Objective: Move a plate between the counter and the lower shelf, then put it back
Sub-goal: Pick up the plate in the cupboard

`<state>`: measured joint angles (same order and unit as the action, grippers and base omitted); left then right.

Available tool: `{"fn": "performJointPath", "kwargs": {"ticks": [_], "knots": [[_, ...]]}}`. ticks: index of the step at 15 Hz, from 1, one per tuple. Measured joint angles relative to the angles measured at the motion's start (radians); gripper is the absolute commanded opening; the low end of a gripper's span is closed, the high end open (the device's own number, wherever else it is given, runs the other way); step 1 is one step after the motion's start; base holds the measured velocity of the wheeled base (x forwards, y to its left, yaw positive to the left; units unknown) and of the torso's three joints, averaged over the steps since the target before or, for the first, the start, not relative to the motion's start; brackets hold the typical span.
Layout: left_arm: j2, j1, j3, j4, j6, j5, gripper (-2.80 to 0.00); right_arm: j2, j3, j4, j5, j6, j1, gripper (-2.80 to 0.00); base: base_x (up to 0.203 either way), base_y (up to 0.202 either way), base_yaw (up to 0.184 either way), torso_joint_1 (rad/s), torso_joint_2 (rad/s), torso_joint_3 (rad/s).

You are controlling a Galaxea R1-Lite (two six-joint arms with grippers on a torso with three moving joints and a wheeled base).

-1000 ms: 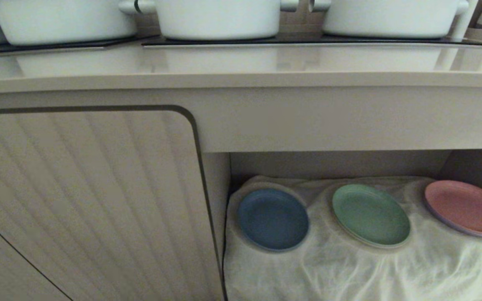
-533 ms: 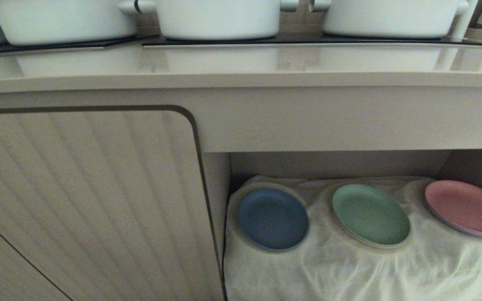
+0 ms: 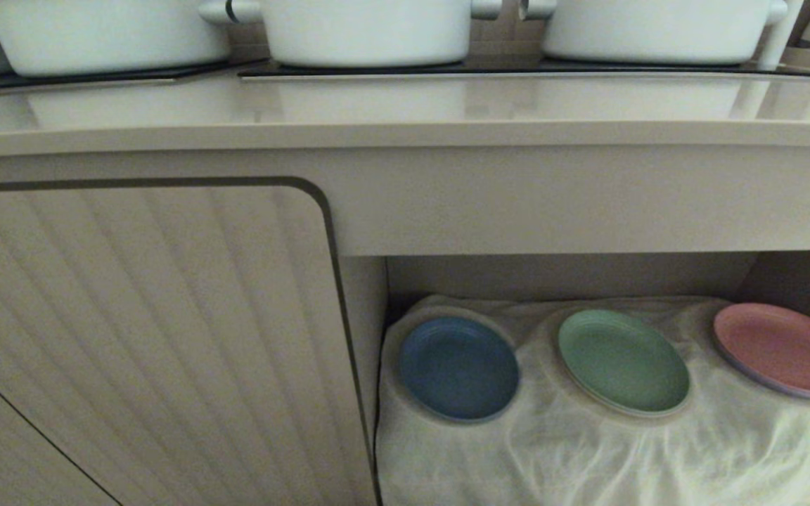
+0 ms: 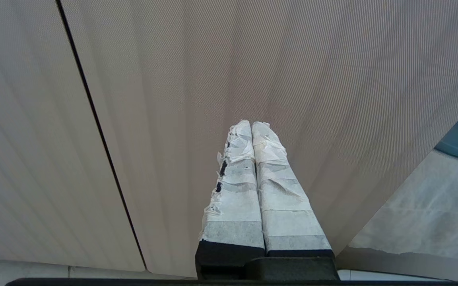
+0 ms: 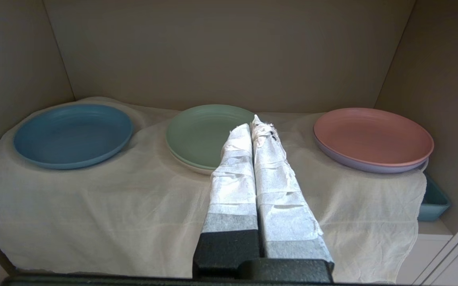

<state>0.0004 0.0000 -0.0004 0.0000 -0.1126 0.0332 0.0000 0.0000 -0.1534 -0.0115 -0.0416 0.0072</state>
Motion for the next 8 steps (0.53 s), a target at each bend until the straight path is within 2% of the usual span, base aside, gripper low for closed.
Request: {"fn": "performJointPath", "kwargs": {"ticks": [8], "knots": [[0.0,0.0,0.0,0.0,0.0,0.0,-2.8,0.0,0.0,-0.002,0.003,-0.027,0.0,-2.8,0.0,0.0,0.0,0.0,0.0,0.0]]}}
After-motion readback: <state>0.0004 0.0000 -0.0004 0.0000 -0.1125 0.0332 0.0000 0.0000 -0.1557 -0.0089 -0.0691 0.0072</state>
